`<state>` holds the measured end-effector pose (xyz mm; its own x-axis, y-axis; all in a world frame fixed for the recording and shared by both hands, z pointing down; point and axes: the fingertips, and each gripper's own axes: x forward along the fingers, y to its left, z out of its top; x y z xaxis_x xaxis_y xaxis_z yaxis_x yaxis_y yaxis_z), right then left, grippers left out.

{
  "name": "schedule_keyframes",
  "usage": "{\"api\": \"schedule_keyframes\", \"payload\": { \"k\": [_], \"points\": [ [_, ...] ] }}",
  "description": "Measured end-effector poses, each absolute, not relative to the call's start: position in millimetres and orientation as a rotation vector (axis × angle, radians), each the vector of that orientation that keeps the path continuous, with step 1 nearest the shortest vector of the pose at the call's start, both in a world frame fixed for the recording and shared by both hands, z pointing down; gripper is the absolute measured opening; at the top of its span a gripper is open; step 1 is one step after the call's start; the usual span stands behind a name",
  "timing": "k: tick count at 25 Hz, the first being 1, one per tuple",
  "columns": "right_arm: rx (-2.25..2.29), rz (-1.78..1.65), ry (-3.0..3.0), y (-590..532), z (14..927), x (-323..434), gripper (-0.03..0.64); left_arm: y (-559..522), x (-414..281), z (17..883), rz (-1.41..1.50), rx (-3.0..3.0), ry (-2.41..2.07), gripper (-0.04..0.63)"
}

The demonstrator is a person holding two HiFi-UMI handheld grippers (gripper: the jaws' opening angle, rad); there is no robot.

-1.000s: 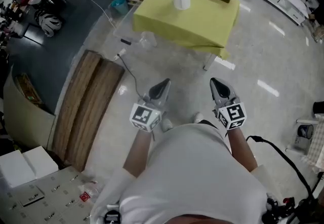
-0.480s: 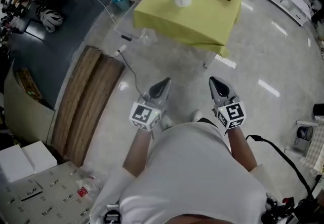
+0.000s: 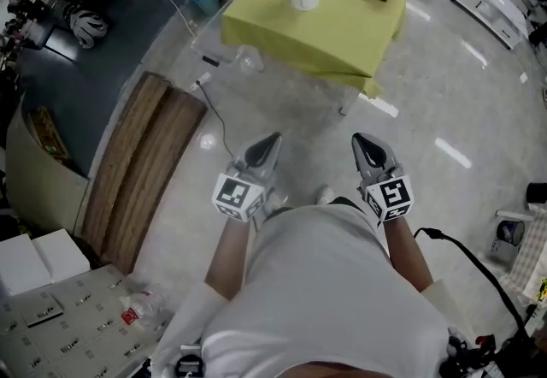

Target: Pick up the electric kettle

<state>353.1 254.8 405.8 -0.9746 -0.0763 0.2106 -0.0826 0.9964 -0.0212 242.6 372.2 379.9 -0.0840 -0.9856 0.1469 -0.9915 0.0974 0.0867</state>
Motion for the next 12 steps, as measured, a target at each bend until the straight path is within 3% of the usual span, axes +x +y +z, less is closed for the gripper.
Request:
{"api": "schedule_keyframes", "payload": {
  "k": [12],
  "points": [
    [-0.028,0.017,-2.896,246,424,382,0.021,363,267,392,0.056,1.940,-2.252,0.002]
  ]
}}
